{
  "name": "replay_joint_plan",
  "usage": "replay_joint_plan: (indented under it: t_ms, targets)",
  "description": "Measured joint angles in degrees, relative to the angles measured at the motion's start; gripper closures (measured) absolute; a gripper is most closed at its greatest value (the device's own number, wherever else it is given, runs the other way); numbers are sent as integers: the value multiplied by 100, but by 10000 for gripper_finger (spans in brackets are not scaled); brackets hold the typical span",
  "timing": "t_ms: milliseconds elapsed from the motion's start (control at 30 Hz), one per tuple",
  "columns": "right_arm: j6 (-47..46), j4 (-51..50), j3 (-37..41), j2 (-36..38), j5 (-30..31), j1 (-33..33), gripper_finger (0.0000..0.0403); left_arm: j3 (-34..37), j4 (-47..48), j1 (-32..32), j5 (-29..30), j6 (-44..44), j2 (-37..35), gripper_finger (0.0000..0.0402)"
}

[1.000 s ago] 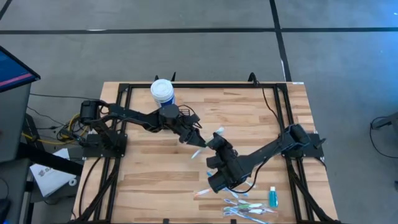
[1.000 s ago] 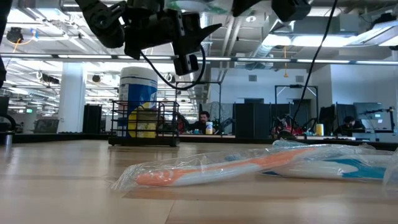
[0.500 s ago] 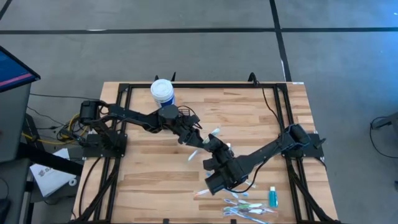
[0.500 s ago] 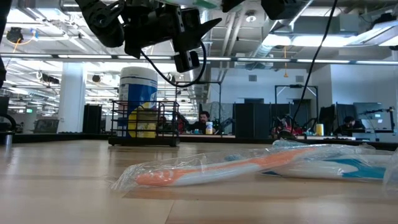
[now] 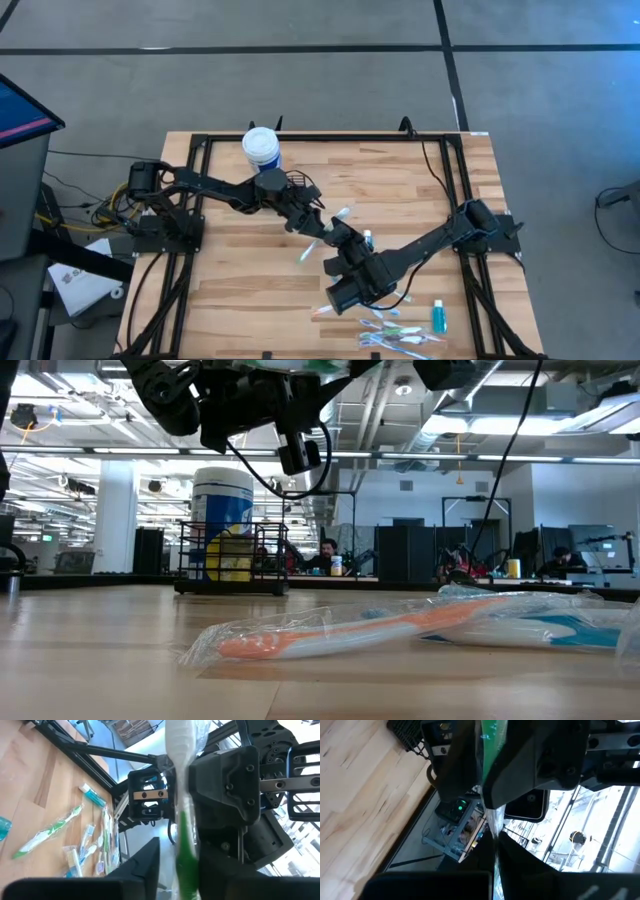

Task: Pick & Place toothbrushing station
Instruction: Put the green toothbrush into the wire organizer

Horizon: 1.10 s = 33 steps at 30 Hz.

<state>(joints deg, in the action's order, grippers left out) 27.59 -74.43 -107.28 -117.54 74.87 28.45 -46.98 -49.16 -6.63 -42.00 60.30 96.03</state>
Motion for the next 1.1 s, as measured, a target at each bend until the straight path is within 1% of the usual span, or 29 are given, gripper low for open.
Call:
replay_joint_plan:
  t_ms: [133, 200, 500, 767, 933, 1100]
  targets:
    - [-3, 1, 0, 0, -82, 0, 402, 0, -9, 2, -3, -15, -2, 357]
    - [-2, 13, 0, 0, -215, 0, 397, 5, 57, 2, -3, -97, -2, 372]
    - [-321, 29, 0, 2, -281, 8, 347, 7, 73, 48, -28, -236, 0, 372]
    - [-426, 11, 0, 2, -312, 186, 312, 7, 58, 50, -7, -336, 0, 372]
    - [-733, -16, 0, 17, -310, 306, 296, 7, 52, 50, 12, -549, -39, 372]
    - [-1226, -52, 0, 127, -304, 392, 290, 7, 56, 50, 44, -678, -44, 372]
